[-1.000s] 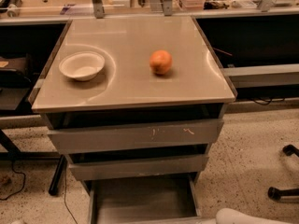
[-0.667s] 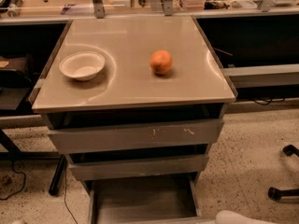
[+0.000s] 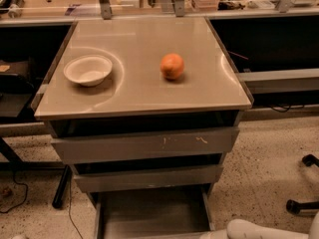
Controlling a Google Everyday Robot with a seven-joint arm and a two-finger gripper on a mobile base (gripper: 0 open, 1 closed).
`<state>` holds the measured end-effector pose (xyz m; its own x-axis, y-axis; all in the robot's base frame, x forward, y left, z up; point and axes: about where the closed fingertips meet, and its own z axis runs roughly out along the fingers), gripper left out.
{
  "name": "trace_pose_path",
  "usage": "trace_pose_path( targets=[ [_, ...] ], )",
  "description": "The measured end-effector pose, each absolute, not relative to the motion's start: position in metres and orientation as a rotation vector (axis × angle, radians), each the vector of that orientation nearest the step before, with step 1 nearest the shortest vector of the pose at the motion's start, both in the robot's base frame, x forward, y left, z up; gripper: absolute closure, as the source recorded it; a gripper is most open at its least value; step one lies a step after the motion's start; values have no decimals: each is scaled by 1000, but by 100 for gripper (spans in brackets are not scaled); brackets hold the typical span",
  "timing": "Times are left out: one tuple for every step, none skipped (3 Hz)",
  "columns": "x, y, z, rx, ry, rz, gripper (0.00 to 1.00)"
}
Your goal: Close bottom drawer
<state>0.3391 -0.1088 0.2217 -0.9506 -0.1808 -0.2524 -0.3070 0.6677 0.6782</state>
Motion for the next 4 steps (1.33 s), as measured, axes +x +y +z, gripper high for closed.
trace_pose_path(
  targets=[
    [359, -108, 217, -399, 2719, 1120, 100],
    [369, -105, 211, -402, 2725, 1104, 100],
    [366, -107, 205, -415, 2757, 1087, 100],
    [366, -107, 205, -415, 2757, 1087, 100]
  ],
)
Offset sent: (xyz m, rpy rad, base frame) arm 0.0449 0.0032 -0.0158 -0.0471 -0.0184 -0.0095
